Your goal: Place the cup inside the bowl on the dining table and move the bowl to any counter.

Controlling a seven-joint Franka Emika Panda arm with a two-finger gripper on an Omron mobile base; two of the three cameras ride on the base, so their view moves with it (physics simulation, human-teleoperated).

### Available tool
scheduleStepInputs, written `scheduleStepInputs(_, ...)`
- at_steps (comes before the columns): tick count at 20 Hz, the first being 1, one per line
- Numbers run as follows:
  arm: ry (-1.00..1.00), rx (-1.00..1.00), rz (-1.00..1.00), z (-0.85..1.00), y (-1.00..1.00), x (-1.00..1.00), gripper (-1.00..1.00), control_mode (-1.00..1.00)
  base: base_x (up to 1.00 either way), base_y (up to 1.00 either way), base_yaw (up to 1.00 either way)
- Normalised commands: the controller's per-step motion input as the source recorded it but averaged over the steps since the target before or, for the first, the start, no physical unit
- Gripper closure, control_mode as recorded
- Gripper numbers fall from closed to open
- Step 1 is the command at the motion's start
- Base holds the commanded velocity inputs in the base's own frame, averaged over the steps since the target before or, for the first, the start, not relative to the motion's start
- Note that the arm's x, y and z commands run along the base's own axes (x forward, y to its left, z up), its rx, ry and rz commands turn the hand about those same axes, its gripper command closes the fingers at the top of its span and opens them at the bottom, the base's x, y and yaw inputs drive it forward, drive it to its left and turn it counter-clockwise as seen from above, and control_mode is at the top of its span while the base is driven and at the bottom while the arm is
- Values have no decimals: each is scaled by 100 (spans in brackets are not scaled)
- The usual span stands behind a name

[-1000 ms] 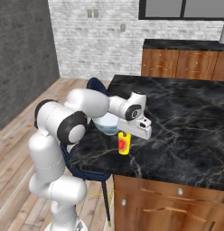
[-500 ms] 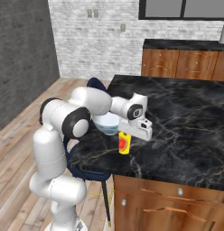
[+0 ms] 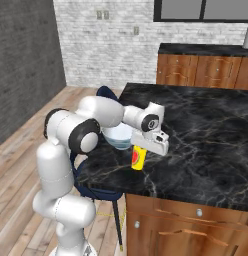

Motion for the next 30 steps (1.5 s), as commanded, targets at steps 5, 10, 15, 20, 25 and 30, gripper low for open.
scheduleStepInputs(5, -1, 7, 2, 23, 0, -10, 100, -100, 0, 0, 0)
scheduleStepInputs(10, -8, 3, 12, 42, 0, -9, 100, -100, 0, 0, 0)
scheduleStepInputs(15, -8, 0, 14, 49, 0, 0, 100, -100, 0, 0, 0)
scheduleStepInputs(20, -19, 0, 10, 37, 0, 0, 100, -100, 0, 0, 0)
scheduleStepInputs(25, -20, 0, 9, 23, 4, 0, 100, -100, 0, 0, 0)
scheduleStepInputs(30, -5, 0, 1, 40, 35, 12, 100, -100, 0, 0, 0)
